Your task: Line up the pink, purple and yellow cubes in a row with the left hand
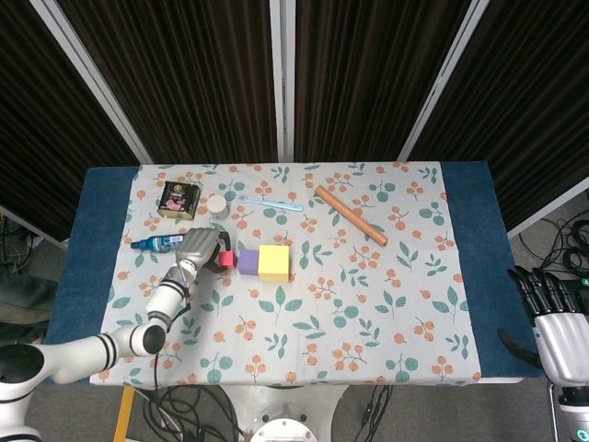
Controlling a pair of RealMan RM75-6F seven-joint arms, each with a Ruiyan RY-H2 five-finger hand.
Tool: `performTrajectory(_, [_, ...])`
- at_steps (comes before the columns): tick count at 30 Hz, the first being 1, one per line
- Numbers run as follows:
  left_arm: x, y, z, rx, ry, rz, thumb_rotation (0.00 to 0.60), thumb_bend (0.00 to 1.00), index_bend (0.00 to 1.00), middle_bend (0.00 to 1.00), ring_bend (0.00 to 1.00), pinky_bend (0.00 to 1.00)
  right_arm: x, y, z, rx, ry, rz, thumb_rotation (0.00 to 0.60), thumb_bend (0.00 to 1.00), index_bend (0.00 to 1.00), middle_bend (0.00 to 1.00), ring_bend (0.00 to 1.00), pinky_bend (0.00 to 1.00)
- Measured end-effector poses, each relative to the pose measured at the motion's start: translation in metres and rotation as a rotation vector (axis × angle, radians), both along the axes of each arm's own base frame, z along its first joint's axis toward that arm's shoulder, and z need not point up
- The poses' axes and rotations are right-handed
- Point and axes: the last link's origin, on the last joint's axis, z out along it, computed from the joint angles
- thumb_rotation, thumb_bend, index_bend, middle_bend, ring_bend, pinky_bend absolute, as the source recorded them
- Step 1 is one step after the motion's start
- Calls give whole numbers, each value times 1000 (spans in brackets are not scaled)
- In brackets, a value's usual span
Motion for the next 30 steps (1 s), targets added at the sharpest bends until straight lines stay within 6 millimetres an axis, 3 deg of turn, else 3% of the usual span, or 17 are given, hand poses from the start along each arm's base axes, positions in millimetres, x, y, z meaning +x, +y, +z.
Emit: performTrajectory(30, [10, 2, -11, -31, 22, -27, 600, 264, 523, 896, 931, 1000, -6, 2, 1, -7, -2, -22, 600, 158, 0, 38, 0, 74])
